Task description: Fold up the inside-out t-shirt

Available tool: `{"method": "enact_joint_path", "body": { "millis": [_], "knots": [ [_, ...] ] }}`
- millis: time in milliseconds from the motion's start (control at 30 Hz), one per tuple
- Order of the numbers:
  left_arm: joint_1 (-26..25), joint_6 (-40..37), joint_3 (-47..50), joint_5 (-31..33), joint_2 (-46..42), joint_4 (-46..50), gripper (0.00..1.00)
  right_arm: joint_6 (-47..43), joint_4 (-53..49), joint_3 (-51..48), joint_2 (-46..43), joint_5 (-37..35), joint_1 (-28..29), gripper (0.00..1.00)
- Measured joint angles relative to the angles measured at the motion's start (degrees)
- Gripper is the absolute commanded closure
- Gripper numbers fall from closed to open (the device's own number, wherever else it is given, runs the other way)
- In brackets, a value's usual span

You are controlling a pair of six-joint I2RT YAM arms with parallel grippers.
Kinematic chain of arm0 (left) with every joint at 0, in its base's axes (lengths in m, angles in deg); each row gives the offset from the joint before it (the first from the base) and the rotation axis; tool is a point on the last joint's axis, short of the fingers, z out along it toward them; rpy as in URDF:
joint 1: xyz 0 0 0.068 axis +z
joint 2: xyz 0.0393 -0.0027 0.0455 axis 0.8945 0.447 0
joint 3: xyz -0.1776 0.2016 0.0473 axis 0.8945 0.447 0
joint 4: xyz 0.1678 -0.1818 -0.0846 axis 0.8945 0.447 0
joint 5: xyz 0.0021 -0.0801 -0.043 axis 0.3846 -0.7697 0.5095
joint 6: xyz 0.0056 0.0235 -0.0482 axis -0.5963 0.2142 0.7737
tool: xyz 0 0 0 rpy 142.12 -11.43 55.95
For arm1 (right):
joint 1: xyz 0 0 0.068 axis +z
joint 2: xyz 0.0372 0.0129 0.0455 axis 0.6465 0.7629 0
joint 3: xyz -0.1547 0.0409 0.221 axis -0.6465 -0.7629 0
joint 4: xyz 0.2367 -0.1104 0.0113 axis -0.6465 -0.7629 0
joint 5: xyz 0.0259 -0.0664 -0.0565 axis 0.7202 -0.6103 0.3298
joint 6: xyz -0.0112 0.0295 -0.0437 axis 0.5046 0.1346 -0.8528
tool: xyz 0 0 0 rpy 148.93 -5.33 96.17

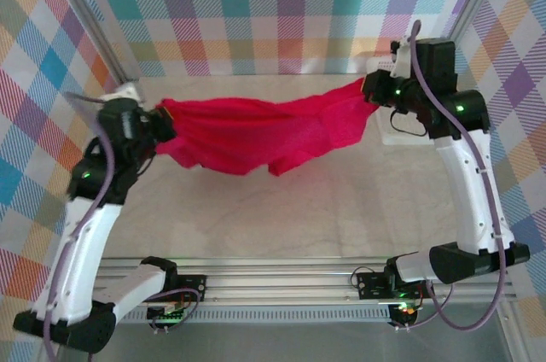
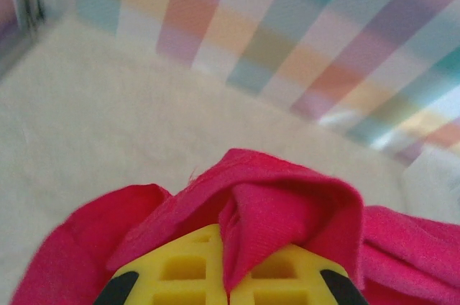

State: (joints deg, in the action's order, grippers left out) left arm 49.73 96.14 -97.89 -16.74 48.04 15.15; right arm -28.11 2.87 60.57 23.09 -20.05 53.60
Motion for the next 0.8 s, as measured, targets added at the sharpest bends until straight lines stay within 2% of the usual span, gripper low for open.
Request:
{"method": "enact_joint_path", "body": {
  "millis": [167,233,267,333,367,433,467,533,633,700,800],
  "knots": [
    [0.0,1.33,14.62,-4.52,8.22,-3.61,1.0,0.33,1.79,-7.67,7.69,2.36,-0.24,0.99],
    [-0.02,1.95,18.12,-5.77,10.69,-4.76,1.0,0.57,3.23,-9.79,12.83,2.95,-0.24,0.96],
    [-0.02,2.23,19.58,-6.34,11.98,-5.73,1.0,0.7,3.87,-10.1,16.39,3.08,-0.24,0.91],
    [-0.15,2.97,21.44,-6.97,14.51,-7.32,1.0,1.2,4.92,-9.42,23.45,3.15,-0.24,0.67],
    [-0.37,3.23,21.97,-7.23,15.98,-8.04,1.0,1.31,5.11,-8.15,27.8,3.1,-0.24,0.59],
    [-0.5,3.43,22.21,-7.26,18.49,-8.61,0.98,1.33,5.03,-5.09,34.69,3.1,-0.24,0.48],
    [-0.52,3.45,22.21,-7.23,19.61,-8.68,0.94,1.01,5.18,-4.04,37.31,3.1,-0.24,0.46],
    [-0.52,3.32,22.21,-7.04,20.81,-8.44,0.77,0.76,5.11,-4.37,39.01,3.08,-0.24,0.43],
    [-0.52,3.61,21.86,-5.97,20.85,-7.67,0.51,0.61,6.64,-9.57,35.98,3.02,-0.24,0.35],
    [-0.5,3.5,21.03,-4.63,20.33,-6.78,0.42,0.7,8.07,-15.74,31.15,2.54,-0.24,0.32],
    [-0.31,3.85,19.47,-3.06,18.95,-5.44,0.39,0.52,8.96,-21.94,25.66,1.86,-0.24,0.32]
  ]
}}
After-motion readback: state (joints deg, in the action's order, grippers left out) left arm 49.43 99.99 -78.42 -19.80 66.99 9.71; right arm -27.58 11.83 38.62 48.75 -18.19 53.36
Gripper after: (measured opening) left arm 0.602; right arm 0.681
